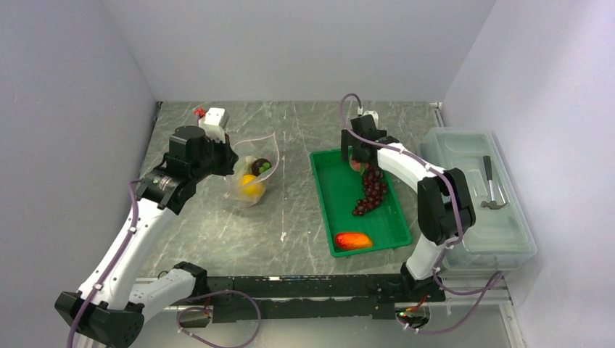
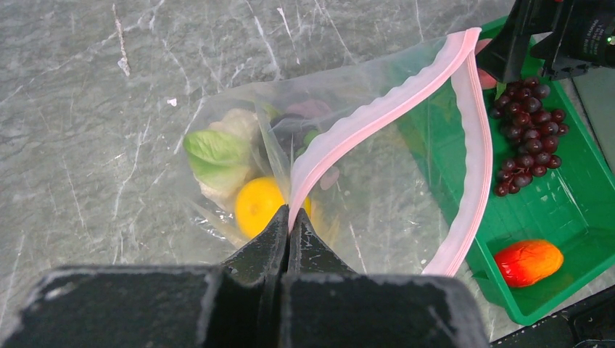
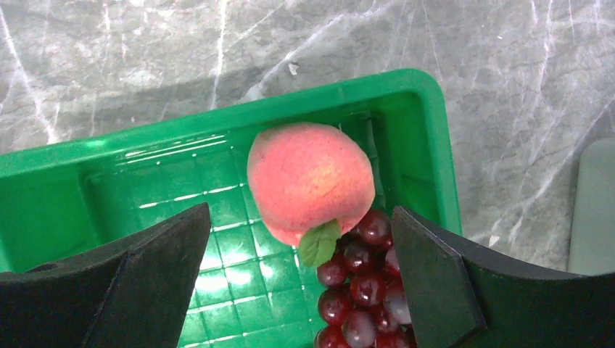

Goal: Place the food in the zip-top bag and seal the zipper
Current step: Pick up the fake fruit from the bin.

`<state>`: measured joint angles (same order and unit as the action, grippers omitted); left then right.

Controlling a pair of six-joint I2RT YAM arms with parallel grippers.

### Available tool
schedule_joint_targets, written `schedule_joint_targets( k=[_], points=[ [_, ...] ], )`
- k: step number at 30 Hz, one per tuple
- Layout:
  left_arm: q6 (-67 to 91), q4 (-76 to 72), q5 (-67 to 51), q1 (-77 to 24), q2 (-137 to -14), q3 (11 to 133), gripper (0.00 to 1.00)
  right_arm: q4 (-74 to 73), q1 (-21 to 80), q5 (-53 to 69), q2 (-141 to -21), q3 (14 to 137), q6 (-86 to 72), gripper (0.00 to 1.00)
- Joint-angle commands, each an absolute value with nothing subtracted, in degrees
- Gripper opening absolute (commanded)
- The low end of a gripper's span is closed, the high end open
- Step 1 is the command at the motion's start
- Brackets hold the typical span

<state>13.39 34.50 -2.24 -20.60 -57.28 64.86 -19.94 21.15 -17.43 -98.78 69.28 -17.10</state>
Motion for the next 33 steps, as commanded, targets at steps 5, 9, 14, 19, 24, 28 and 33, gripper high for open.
schedule_joint_targets(
  k=[5, 9, 14, 19, 24, 28, 33],
  points=[
    [13.71, 32.87, -2.47, -20.74, -57.40, 65.13, 0.00, -18.51, 19.10, -15.23, -102.67, 73.83, -16.38, 1.00],
    [13.64, 33.00, -2.61, -20.74, -57.73, 65.19, 0.00, -18.54, 18.64, -14.56, -104.59, 74.65, -16.35, 0.99],
    [13.63, 32.96, -2.51, -20.74, -57.66, 65.15, 0.00, -18.12, 18.06, -13.53, -105.76, 75.03, -16.34, 0.98],
    [13.62, 33.20, -2.64, -20.74, -57.83, 65.38, 0.00, -18.53, 17.77, -12.77, -106.77, 75.54, -16.15, 0.95],
    [13.62, 33.13, -2.38, -20.74, -57.59, 65.28, 0.00, -17.77, 17.71, -11.58, -106.18, 74.40, -16.18, 0.89],
    [13.62, 33.13, -2.42, -20.74, -57.48, 65.28, 0.00, -18.06, 17.68, -10.71, -105.88, 74.08, -16.17, 0.78],
    [13.65, 33.14, -2.29, -20.74, -57.32, 65.23, 0.00, -18.11, 17.69, -9.87, -104.27, 73.48, -16.51, 0.64]
  ],
)
